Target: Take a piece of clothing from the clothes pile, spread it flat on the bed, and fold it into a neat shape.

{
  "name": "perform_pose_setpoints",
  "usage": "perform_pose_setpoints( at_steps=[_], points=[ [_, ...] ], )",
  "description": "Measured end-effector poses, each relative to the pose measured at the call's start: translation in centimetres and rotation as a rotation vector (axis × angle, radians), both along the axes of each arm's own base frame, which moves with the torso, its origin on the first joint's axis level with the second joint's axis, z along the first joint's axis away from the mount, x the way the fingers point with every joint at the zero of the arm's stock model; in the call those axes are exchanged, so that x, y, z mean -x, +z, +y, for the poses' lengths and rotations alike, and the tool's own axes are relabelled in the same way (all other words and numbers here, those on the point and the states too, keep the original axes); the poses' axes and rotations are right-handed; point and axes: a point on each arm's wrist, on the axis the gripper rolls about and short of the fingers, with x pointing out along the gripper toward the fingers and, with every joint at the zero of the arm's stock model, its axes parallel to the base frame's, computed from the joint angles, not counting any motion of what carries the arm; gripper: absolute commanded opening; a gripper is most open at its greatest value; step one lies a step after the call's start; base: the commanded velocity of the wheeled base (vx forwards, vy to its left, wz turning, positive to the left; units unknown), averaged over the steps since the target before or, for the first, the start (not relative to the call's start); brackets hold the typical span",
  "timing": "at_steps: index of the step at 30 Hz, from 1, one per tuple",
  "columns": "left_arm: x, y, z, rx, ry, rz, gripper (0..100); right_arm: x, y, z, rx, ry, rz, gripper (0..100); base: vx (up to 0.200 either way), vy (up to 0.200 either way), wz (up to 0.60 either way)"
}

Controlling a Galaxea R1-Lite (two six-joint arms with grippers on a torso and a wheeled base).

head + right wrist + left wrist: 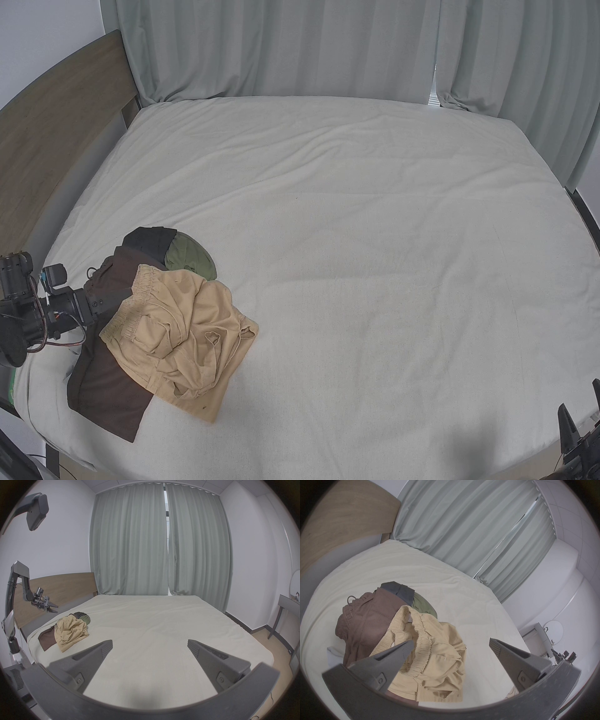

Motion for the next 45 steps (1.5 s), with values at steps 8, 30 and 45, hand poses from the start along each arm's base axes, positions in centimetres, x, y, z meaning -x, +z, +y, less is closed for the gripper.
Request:
perform_pose_setpoints(
  at_steps=[8,30,45],
  points=[
    [-1.6,-1.7,0.5,0.006,-0.002,0.025,100,0.0,0.0,0.0,0.000,0.000,0.000,100,0.000,0.000,0.00],
    [-3.4,-4.6,-0.6,-0.002,-0.076,0.086,100,0.0,0.0,0.0,-0.001,0.000,0.000,100,0.000,0.000,0.00],
    [-1.4,-4.1,-1.4,0.071,-0.213,0.069,100,0.0,0.0,0.0,-0.001,0.000,0.000,100,0.000,0.000,0.00]
  ],
)
